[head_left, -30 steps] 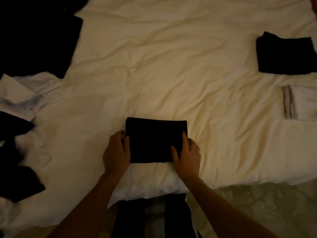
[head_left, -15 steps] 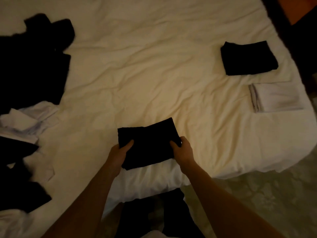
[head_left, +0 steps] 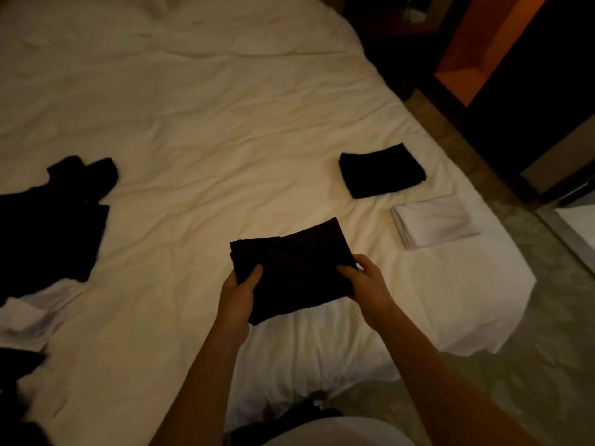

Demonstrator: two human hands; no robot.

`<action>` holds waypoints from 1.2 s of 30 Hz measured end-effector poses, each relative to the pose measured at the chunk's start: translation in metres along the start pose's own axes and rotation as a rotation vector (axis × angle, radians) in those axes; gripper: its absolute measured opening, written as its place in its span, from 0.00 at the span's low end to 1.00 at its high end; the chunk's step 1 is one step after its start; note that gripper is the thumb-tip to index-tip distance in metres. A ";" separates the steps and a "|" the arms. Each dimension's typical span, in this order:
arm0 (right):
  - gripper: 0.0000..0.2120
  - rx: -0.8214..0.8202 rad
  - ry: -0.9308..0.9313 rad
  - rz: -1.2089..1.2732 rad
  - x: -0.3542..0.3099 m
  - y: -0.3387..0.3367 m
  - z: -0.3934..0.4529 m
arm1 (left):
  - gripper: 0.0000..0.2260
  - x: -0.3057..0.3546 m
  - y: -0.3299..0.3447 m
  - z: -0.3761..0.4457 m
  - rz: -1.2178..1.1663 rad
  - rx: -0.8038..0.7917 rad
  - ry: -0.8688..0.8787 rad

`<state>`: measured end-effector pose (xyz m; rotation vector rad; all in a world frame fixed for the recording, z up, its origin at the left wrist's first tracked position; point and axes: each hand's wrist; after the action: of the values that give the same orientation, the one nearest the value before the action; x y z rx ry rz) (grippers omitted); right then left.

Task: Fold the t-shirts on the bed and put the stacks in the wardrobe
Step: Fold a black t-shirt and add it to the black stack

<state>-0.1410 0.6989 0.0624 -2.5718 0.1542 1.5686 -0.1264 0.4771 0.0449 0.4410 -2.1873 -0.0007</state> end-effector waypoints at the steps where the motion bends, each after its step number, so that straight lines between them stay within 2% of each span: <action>1: 0.06 -0.006 0.010 -0.017 -0.006 -0.012 0.004 | 0.18 0.003 0.011 -0.003 0.008 -0.010 0.026; 4: 0.08 -0.010 0.060 -0.068 -0.026 -0.038 0.013 | 0.17 0.015 0.041 -0.009 0.057 -0.043 0.088; 7: 0.10 -0.002 0.031 -0.119 -0.045 -0.050 0.016 | 0.14 0.029 0.063 -0.007 0.072 -0.081 0.148; 11: 0.06 0.105 -0.064 -0.116 -0.060 -0.067 0.013 | 0.16 0.041 0.089 0.000 0.117 -0.161 0.181; 13: 0.08 0.133 -0.100 -0.112 -0.063 -0.080 0.011 | 0.16 0.042 0.103 0.000 0.122 -0.186 0.181; 20: 0.03 0.187 -0.161 -0.046 -0.071 -0.116 0.034 | 0.13 0.048 0.148 0.008 0.129 -0.240 0.166; 31: 0.03 0.138 -0.177 -0.096 -0.120 -0.210 0.169 | 0.13 0.054 0.283 0.081 0.159 -0.121 0.153; 36: 0.03 0.125 -0.156 -0.111 -0.125 -0.249 0.242 | 0.15 0.059 0.348 0.134 0.269 -0.082 0.101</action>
<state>-0.3728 0.9859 0.0770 -2.3125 0.0895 1.6545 -0.3711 0.7641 0.0625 0.0965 -2.1224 0.0773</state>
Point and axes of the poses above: each hand's wrist, its own z-axis towards the middle knuckle, its own y-axis out of the palm, x = y × z, and after that the axes turned 4 degrees about -y, right-handed
